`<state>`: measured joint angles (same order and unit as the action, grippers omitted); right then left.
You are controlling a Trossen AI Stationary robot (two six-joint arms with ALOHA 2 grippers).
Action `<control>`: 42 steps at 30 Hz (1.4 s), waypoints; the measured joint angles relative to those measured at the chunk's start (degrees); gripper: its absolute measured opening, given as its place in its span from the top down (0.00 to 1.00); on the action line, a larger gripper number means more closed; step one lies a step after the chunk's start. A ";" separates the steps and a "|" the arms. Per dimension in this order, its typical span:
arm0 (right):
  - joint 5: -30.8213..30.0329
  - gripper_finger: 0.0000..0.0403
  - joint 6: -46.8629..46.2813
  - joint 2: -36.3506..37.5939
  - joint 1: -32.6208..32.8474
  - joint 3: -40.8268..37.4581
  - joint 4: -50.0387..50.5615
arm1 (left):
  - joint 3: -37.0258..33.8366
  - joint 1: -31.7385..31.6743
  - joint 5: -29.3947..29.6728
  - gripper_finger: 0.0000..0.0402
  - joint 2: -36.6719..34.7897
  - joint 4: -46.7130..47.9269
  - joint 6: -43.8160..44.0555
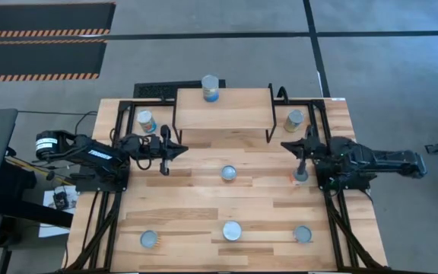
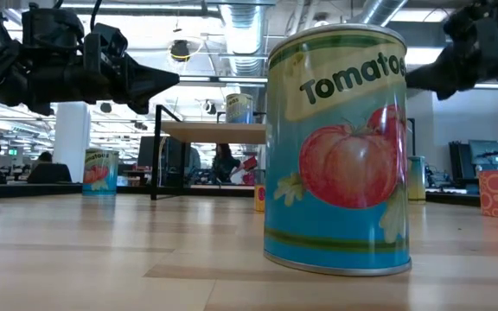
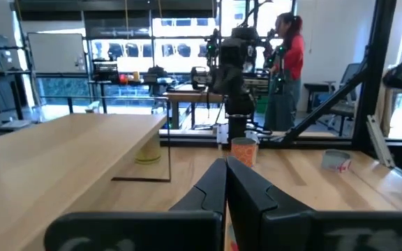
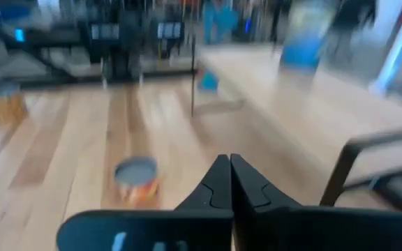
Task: Pick and place cans onto a shelf
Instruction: Put the orange can on the shelf
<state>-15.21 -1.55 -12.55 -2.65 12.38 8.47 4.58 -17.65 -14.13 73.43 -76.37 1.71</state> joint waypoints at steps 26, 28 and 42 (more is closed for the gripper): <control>0.62 0.86 -66.75 -47.79 33.07 29.14 56.02 | 0.02 0.00 3.24 1.00 0.00 2.66 -2.17; 0.71 0.80 -67.42 -49.40 32.81 29.18 57.31 | 0.02 -0.01 3.28 1.00 0.01 4.08 -3.11; 1.14 0.63 -60.07 -60.93 26.17 29.22 55.31 | 0.02 -0.02 4.31 1.00 0.02 5.34 -4.04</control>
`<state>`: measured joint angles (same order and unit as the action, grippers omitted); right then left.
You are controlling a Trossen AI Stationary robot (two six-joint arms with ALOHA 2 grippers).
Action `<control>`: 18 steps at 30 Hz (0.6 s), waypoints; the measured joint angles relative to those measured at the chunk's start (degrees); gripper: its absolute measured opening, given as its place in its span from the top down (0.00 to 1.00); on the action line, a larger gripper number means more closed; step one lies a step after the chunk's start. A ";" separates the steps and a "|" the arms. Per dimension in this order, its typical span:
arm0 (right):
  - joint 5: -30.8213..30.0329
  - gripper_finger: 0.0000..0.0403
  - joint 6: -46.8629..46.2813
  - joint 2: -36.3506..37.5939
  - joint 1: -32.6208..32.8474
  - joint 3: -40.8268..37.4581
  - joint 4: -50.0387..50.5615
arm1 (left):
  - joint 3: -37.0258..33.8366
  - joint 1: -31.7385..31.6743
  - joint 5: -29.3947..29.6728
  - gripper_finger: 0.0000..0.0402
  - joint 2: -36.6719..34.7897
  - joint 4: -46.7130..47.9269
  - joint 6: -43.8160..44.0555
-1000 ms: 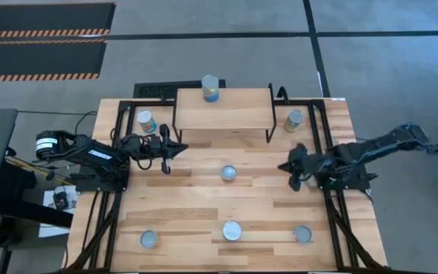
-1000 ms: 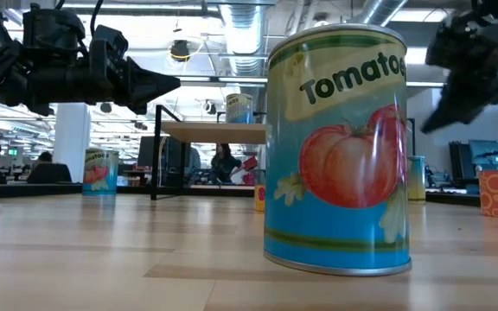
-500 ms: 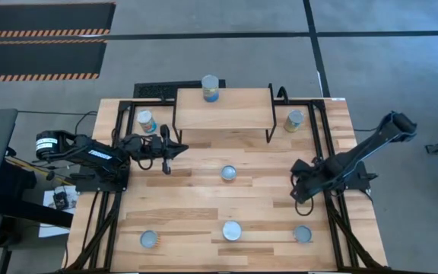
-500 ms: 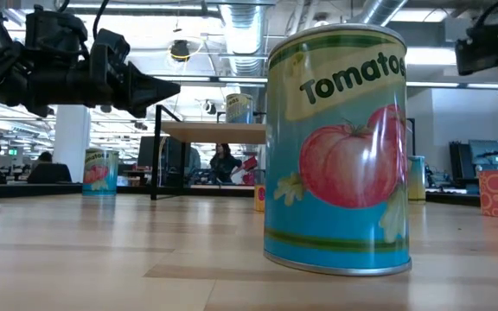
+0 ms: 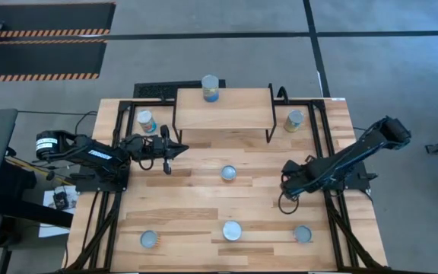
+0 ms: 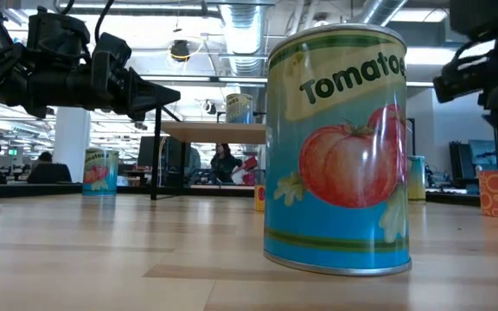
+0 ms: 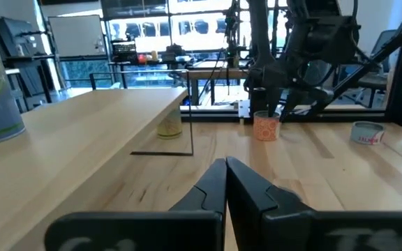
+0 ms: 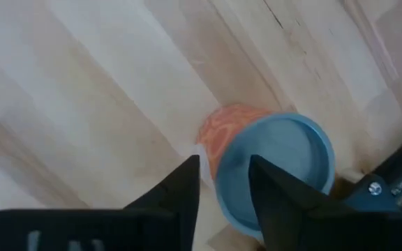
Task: Pick and place cans onto a shelf
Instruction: Put the orange can on the shelf
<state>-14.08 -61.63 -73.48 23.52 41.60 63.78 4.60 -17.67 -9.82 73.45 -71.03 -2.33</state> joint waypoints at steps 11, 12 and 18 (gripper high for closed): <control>2.21 0.88 4.70 -5.19 -2.74 0.20 -0.69 | 0.00 0.02 -0.04 1.00 0.00 0.59 0.02; 2.59 0.91 5.42 -4.96 -2.92 0.32 -0.89 | 0.00 0.02 -0.04 1.00 0.00 0.77 0.02; 5.03 0.97 9.76 -2.78 -4.27 4.71 -3.26 | 0.00 0.00 -0.08 1.00 0.00 1.11 0.02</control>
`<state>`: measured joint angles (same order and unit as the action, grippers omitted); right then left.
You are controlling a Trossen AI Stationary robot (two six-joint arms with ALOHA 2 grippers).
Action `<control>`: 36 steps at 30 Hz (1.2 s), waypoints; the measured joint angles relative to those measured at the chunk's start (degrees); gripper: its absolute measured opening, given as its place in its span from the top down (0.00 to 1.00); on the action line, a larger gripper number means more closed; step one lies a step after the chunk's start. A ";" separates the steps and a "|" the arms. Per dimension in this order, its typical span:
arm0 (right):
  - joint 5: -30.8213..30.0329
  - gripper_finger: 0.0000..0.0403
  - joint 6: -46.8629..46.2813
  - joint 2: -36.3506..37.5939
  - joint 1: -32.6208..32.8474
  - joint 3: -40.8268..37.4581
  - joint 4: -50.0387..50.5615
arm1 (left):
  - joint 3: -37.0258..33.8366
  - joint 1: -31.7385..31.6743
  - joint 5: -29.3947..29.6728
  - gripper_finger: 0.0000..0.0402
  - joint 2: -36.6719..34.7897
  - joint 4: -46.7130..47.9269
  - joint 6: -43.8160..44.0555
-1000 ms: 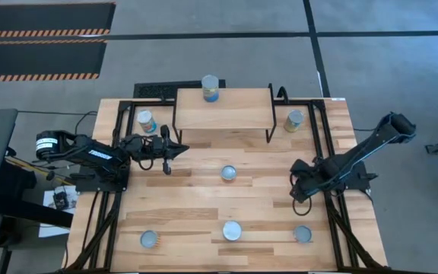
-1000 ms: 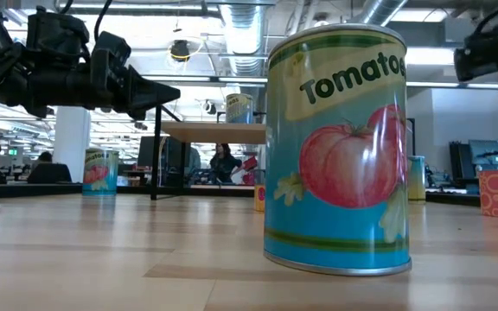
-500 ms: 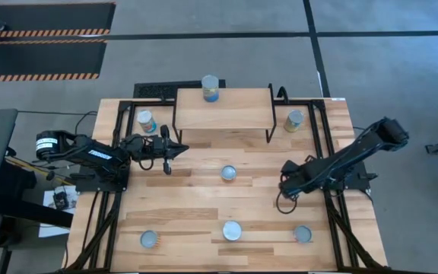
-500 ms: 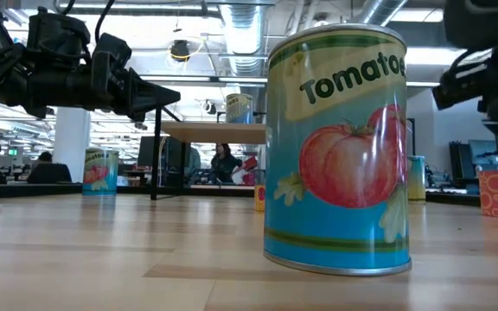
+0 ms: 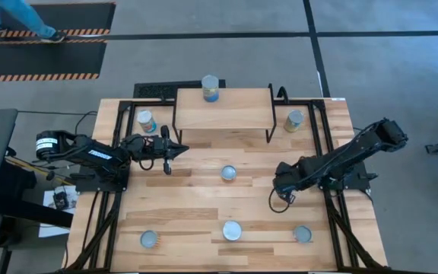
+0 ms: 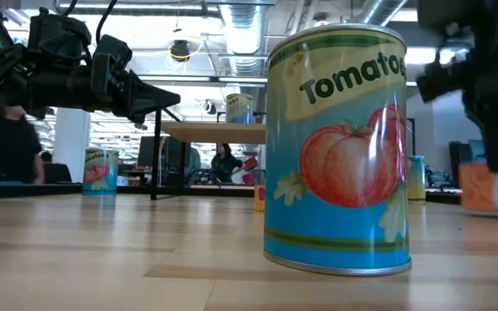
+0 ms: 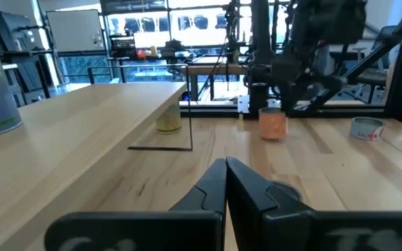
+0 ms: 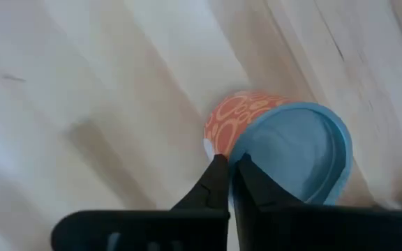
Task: Pick and place cans onto a shelf
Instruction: Put the orange can on the shelf
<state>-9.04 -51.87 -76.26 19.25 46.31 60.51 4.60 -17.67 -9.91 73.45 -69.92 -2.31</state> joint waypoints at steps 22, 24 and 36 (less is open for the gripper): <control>-7.31 0.98 47.85 -9.69 -24.14 33.33 -22.26 | 0.00 0.01 0.12 1.00 0.00 0.93 0.00; -5.40 0.98 53.96 -13.39 -28.00 39.14 -18.64 | 0.00 0.01 0.16 1.00 0.00 1.27 -0.01; -2.23 0.98 81.82 -35.41 -43.53 69.73 4.11 | 0.02 0.02 0.22 1.00 0.00 1.55 -0.22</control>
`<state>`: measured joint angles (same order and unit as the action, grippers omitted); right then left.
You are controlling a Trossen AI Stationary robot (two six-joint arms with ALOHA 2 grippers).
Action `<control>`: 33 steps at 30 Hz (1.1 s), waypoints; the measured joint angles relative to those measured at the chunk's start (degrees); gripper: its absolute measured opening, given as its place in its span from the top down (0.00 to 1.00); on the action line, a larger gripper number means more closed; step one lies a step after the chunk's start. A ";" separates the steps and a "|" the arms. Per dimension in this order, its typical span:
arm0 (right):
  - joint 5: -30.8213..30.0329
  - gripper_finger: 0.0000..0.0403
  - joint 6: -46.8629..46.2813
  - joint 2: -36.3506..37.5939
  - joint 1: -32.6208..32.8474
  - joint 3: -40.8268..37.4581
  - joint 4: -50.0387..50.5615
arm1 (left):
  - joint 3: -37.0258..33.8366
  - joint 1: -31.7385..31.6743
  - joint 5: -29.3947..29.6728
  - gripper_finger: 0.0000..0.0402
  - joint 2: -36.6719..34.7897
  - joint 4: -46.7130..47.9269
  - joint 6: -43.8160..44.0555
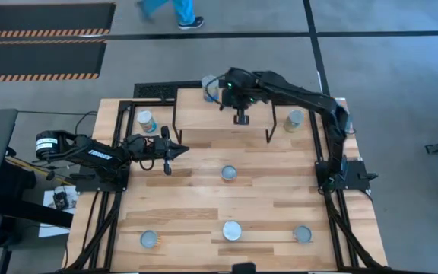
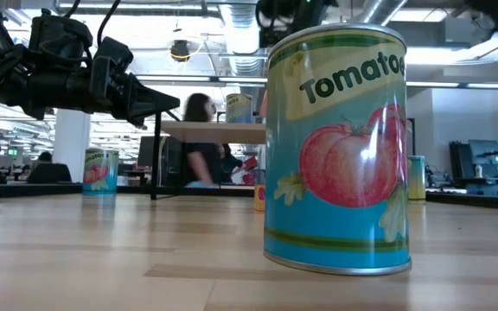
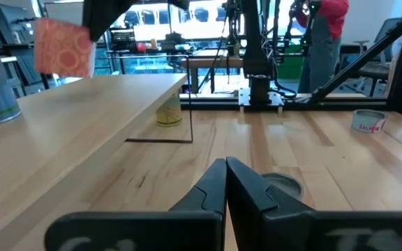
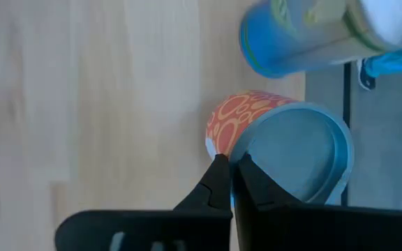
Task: Pick and place cans onto a shelf
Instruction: Put the orange can on the shelf
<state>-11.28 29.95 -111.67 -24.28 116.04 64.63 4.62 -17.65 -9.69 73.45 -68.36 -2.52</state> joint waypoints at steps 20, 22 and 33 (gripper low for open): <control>-0.59 0.98 7.90 -5.85 -4.82 8.08 3.94 | 0.00 -0.02 0.00 1.00 0.02 -0.06 0.04; -0.58 0.98 8.09 -5.85 -5.13 8.08 3.82 | 0.00 -0.02 0.00 1.00 0.02 -0.06 0.04; 1.22 0.95 8.57 -5.83 -5.85 8.08 3.88 | 0.02 -0.02 0.00 1.00 0.02 -0.06 0.09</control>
<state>-10.06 38.52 -117.49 -30.13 124.11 68.51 4.64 -17.67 -9.69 73.47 -68.42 -2.44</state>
